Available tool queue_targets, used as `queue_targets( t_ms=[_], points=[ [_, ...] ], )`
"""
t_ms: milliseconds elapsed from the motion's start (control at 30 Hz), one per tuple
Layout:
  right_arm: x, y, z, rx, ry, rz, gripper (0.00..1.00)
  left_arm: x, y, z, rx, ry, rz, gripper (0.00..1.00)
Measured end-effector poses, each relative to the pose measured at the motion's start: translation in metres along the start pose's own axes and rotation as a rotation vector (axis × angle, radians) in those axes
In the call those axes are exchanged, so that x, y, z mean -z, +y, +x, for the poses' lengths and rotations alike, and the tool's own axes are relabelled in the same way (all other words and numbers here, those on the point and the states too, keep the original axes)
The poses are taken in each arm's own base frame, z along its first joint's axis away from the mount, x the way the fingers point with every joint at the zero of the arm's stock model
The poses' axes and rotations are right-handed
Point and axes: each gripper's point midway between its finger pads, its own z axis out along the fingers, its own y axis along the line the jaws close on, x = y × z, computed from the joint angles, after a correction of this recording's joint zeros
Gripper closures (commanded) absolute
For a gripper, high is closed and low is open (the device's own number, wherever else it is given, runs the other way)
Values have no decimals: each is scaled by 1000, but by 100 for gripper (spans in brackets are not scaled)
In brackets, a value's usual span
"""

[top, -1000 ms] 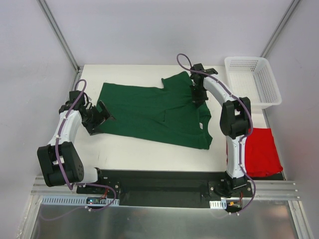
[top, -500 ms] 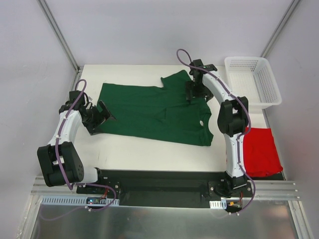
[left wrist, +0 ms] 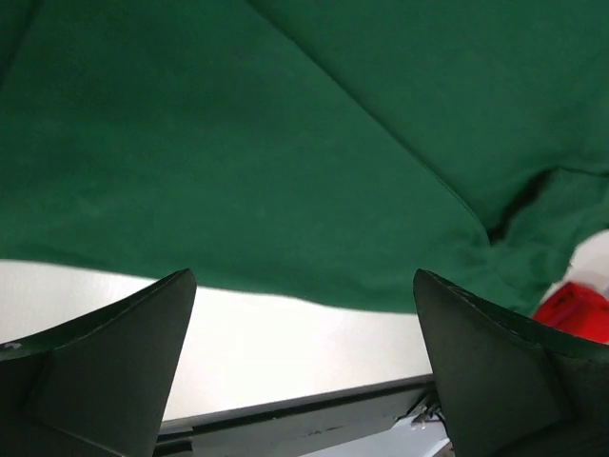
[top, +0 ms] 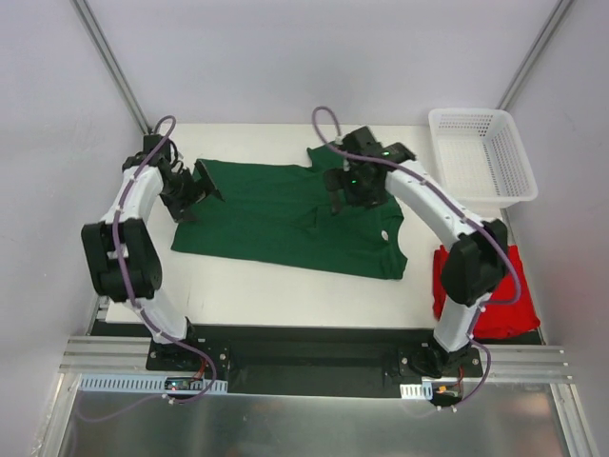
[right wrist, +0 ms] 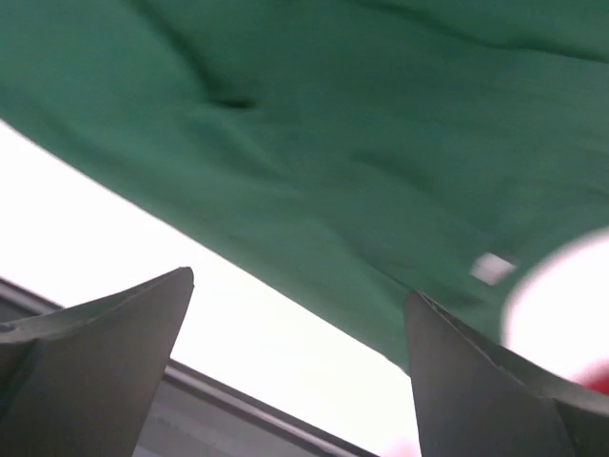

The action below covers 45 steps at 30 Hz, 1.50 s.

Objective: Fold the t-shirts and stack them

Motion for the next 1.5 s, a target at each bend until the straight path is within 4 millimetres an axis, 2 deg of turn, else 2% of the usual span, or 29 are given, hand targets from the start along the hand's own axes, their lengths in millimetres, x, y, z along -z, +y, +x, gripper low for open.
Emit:
queue_targets(
  t_ms=[67,133,200,267,333,467,600,800,933,1100,1233,1367,1500],
  points=[
    [-21,38,8,70,55,-53,4,-20,12,-11,16,34,-61,1],
    [-48,61,22,116,120,-80,4,-35,25,-12,30,73,-113,1],
    [-71,72,43,142,206,-83,4,-45,38,-7,41,115,-165,1],
    [-80,70,54,146,254,-70,4,-48,48,-5,52,138,-202,1],
    [-79,65,55,138,268,-62,4,-48,52,-9,49,142,-218,1],
    [-70,59,52,122,253,-62,4,-42,58,-32,58,103,-222,1],
    [-61,54,69,124,265,-63,4,-35,68,-48,83,69,-224,1],
    [-58,53,96,144,308,-60,4,-48,74,-48,100,103,-235,1],
    [-60,48,104,149,330,-40,4,-53,67,-50,83,112,-229,1],
    [-59,52,104,154,326,-49,4,-50,40,-60,35,79,-184,1],
    [-56,74,88,188,288,-79,4,-51,33,-60,23,78,-175,1],
    [-67,109,57,225,237,-121,4,-50,49,-52,109,90,-153,1],
    [-92,134,37,251,216,-138,4,-25,94,-33,263,89,-172,1]
  ],
)
